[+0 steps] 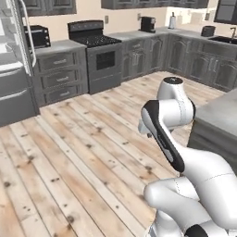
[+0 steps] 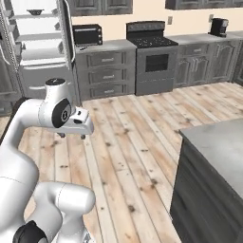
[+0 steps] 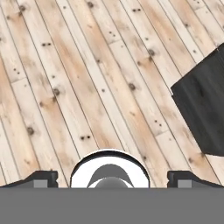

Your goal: Retrieve the butter from the fridge and place it on a plate on the dining table. Then retrieve the butter knife by the fridge and place it near the plate.

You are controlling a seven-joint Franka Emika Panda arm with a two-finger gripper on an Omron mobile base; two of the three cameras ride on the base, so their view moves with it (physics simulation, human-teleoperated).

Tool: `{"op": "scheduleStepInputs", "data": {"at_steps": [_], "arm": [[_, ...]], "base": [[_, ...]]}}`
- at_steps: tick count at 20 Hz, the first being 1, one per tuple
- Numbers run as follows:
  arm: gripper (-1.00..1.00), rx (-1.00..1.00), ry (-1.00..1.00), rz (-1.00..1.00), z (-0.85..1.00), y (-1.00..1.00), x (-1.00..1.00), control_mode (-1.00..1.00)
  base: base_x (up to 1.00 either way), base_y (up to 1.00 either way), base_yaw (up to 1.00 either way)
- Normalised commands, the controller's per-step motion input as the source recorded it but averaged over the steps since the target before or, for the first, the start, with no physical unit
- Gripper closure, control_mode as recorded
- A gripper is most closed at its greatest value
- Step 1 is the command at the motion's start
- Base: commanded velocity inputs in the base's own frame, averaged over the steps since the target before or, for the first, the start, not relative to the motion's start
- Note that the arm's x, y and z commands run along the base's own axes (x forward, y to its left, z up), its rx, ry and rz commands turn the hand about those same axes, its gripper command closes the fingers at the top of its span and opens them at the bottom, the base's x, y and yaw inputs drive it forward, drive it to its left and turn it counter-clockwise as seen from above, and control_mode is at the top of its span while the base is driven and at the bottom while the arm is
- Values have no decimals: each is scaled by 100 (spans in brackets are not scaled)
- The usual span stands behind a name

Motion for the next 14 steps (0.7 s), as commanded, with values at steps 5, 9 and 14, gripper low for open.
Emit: {"op": "scheduleStepInputs", "data": {"at_steps": [5, 9, 14], "arm": [[-100, 0, 0, 0, 0, 0, 0, 100], [-100, 0, 0, 0, 0, 0, 0, 100], [-100, 0, 0, 0, 0, 0, 0, 100]], "base": [[100, 84, -31], [100, 96, -34], [100, 79, -20]]}}
